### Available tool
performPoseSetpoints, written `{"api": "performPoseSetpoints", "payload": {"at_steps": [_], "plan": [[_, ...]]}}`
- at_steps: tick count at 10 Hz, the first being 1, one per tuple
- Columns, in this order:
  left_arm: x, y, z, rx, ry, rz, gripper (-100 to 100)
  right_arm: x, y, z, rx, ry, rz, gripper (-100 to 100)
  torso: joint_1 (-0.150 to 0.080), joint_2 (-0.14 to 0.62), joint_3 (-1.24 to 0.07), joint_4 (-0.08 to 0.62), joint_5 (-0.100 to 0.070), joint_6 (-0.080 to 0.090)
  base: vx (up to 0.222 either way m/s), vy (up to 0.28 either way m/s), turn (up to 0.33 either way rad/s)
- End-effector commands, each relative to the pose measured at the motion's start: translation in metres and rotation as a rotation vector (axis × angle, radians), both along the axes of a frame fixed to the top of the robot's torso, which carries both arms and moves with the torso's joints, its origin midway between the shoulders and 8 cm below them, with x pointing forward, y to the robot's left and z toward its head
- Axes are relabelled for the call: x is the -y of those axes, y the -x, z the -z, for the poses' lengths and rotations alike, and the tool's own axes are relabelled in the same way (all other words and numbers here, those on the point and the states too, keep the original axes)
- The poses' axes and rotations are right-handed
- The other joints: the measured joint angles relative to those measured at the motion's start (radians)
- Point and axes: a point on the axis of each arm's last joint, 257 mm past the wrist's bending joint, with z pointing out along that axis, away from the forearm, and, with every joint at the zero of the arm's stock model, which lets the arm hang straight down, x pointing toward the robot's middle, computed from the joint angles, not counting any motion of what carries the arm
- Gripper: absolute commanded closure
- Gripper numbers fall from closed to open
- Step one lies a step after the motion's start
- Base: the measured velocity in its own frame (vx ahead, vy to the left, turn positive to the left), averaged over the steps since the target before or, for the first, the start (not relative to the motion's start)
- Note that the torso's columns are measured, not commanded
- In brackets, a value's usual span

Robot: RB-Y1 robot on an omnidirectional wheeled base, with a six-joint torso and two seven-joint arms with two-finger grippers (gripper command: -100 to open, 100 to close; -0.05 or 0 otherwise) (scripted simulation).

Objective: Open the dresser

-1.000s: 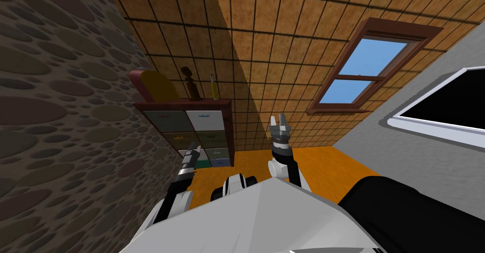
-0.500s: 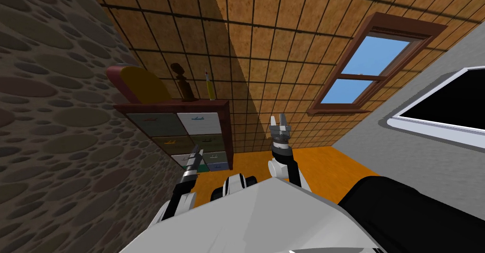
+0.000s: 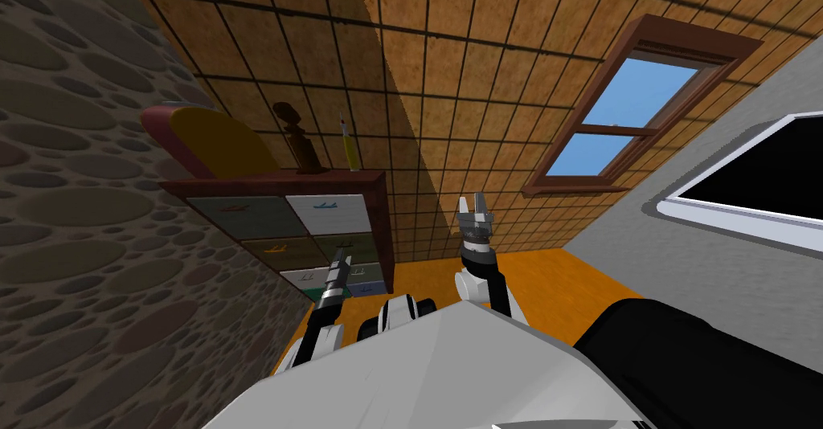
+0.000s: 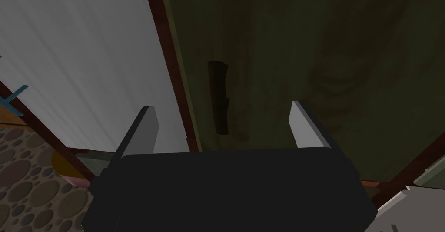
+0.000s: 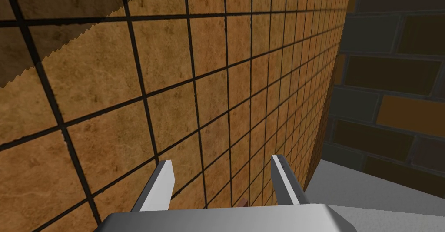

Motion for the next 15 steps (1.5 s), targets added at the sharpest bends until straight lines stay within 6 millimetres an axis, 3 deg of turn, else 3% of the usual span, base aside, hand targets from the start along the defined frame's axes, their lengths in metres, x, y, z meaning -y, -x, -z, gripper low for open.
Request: {"api": "performPoseSetpoints", "payload": {"at_steps": [1, 6, 7, 9, 13, 14, 15], "plan": [[0.016, -0.002, 0.008, -0.013, 0.053, -0.010, -100, 0.000, 0.000, 0.000, 0.000, 0.000, 0.000, 0, 0.000, 0.001, 0.000, 0.000, 0.000, 0.000, 0.035, -0.008, -0.014], [0.018, -0.008, 0.001, -0.011, 0.058, -0.011, -100, 0.000, 0.000, 0.000, 0.000, 0.000, 0.000, 0, 0.000, -0.003, -0.002, -0.001, 0.000, 0.000, 0.038, -0.001, -0.004], [0.018, -0.003, 0.008, -0.013, 0.058, -0.011, 100, 0.000, 0.000, 0.000, 0.000, 0.000, 0.000, 0, -0.001, 0.000, 0.000, 0.000, 0.000, 0.000, -0.046, 0.008, 0.008], [0.019, -0.006, -0.002, -0.005, 0.057, -0.006, 100, 0.000, 0.000, 0.000, 0.000, 0.000, 0.000, 0, 0.002, -0.003, 0.000, -0.004, 0.003, 0.002, -0.076, -0.003, 0.020], [0.020, -0.005, -0.002, -0.012, 0.057, -0.004, 100, 0.000, 0.000, 0.000, 0.000, 0.000, 0.000, 0, 0.001, 0.001, 0.001, 0.000, 0.000, 0.000, -0.152, 0.016, 0.010], [0.012, -0.004, 0.000, -0.020, 0.027, 0.004, -100, 0.000, 0.000, 0.000, 0.000, 0.000, 0.000, 0, -0.001, -0.005, -0.002, -0.001, 0.000, 0.000, -0.016, 0.004, -0.002], [0.007, -0.003, 0.001, -0.024, 0.006, 0.009, -100, 0.000, 0.000, 0.000, 0.000, 0.000, 0.000, 0, -0.002, -0.007, -0.004, -0.002, 0.000, 0.000, 0.000, 0.000, 0.000]]}}
